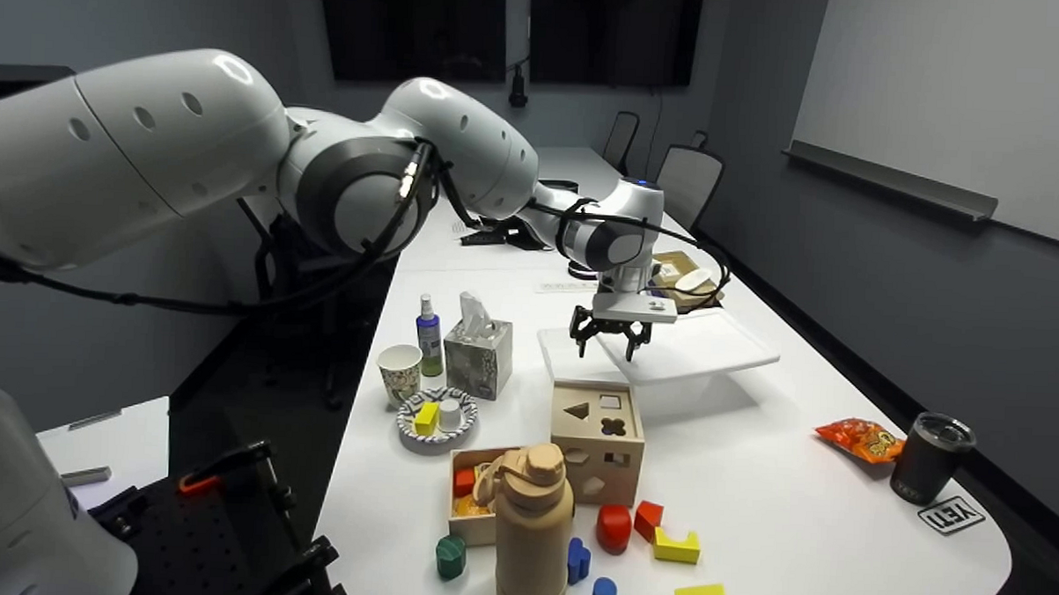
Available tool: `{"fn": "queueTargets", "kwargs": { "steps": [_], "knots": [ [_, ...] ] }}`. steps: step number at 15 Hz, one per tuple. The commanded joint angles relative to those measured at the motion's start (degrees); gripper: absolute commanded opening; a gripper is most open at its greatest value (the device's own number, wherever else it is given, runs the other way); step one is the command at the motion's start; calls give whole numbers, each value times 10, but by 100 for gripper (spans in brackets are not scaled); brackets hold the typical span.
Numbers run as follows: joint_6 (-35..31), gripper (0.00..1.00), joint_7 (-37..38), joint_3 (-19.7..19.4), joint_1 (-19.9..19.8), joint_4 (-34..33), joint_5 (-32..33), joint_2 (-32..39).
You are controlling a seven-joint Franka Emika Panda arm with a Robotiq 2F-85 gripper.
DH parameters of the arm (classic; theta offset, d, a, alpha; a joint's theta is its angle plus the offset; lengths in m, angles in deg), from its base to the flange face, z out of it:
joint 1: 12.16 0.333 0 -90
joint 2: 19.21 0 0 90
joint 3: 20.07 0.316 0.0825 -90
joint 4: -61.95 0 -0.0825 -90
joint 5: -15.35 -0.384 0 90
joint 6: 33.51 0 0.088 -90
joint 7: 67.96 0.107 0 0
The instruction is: Move the white container forward
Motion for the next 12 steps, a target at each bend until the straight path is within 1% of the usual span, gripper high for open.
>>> {"fn": "queueTargets", "kwargs": {
  "steps": [1, 9, 12],
  "knots": [
    [37, 100, -5, 4, 0, -40, -5, 21],
    [85, 100, -11, 18, 7, -49, -11, 25],
    [92, 100, -9, 25, 8, -41, -7, 22]
  ]
}}
